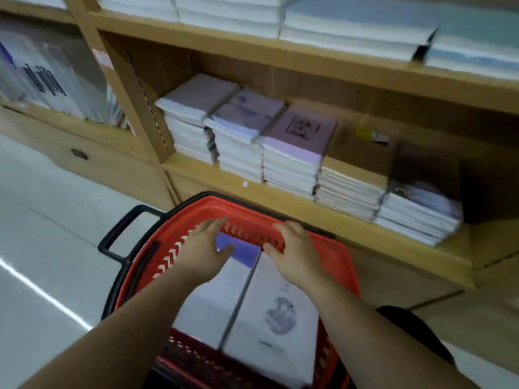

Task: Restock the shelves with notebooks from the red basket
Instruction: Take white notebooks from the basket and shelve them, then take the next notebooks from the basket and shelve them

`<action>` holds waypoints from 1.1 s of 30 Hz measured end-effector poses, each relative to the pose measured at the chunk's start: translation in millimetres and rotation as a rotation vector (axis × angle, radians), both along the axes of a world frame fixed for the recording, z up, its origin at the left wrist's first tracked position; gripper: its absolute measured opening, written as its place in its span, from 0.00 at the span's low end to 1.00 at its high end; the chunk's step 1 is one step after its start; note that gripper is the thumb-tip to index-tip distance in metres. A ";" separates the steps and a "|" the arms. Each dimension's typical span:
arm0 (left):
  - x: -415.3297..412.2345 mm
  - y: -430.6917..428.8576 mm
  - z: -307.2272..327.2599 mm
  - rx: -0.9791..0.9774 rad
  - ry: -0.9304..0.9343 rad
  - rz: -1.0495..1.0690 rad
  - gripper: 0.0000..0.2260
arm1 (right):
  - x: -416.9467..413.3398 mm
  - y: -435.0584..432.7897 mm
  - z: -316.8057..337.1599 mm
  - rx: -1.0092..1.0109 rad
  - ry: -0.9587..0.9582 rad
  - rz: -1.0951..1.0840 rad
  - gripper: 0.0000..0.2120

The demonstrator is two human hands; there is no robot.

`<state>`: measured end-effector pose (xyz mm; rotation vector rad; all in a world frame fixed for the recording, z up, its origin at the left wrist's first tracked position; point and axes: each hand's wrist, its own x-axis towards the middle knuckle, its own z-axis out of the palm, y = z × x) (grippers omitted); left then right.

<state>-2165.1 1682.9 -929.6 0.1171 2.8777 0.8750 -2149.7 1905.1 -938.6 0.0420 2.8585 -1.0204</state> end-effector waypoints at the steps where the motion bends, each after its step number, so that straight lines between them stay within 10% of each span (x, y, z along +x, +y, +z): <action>1: 8.8 0.6 -18.8 -0.036 -0.064 -0.009 0.31 | 9.4 3.8 -22.4 0.011 -0.127 -0.040 0.32; 7: 52.0 34.8 -78.2 -0.057 -0.265 -0.132 0.23 | 59.7 12.1 -95.3 -0.040 -0.489 -0.385 0.45; 22: 69.5 93.0 -101.3 -0.146 -0.619 -0.051 0.40 | 88.2 11.6 -125.6 -0.377 -0.524 -0.669 0.51; 33: 69.0 88.8 -111.4 -0.052 -0.533 0.159 0.28 | 90.5 17.7 -134.8 -0.546 -0.583 -0.823 0.48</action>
